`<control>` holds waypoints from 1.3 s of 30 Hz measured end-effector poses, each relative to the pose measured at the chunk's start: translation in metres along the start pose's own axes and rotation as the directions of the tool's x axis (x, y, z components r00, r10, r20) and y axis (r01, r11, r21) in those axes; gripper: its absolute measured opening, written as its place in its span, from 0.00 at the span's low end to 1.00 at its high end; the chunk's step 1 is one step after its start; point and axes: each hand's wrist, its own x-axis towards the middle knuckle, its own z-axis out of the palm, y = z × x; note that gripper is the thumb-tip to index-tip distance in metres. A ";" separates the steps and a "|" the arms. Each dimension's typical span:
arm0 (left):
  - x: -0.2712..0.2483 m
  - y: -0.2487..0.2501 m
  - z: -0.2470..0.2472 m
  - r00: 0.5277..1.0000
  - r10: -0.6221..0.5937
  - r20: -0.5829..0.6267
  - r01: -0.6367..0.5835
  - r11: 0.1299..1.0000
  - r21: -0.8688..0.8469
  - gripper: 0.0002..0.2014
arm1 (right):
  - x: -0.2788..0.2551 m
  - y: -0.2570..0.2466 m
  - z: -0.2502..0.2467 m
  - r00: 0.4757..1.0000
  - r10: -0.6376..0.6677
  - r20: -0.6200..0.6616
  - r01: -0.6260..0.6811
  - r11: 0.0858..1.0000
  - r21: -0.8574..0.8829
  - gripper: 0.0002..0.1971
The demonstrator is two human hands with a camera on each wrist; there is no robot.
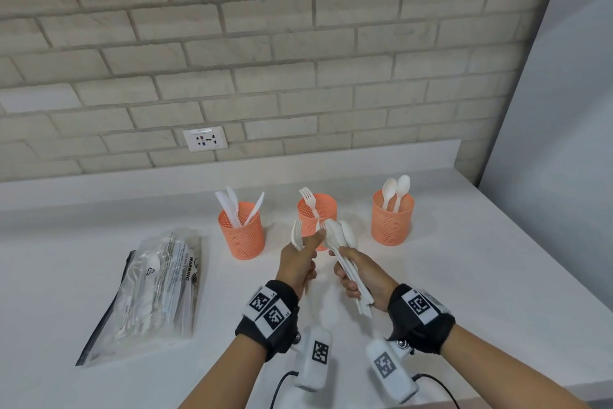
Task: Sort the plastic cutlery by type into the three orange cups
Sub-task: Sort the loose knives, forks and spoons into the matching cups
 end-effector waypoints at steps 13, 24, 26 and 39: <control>0.007 0.003 0.008 0.964 0.162 -0.211 -0.151 0.986 0.068 0.15 | -0.001 0.003 -0.013 0.998 -0.022 0.058 0.021 1.000 0.017 0.12; 0.022 0.010 -0.009 0.948 -0.117 -0.295 0.040 0.966 -0.255 0.07 | 0.006 0.008 -0.022 0.995 0.010 0.104 -0.013 1.000 0.023 0.12; 0.017 0.005 -0.004 0.969 -0.075 -0.235 0.050 0.993 -0.111 0.08 | 0.007 0.008 -0.022 0.995 -0.005 0.102 0.004 1.000 0.011 0.12; 0.009 -0.013 0.030 0.991 0.047 -0.124 -0.037 0.996 0.080 0.12 | 0.005 0.005 -0.021 0.996 -0.014 0.086 0.015 1.000 -0.009 0.14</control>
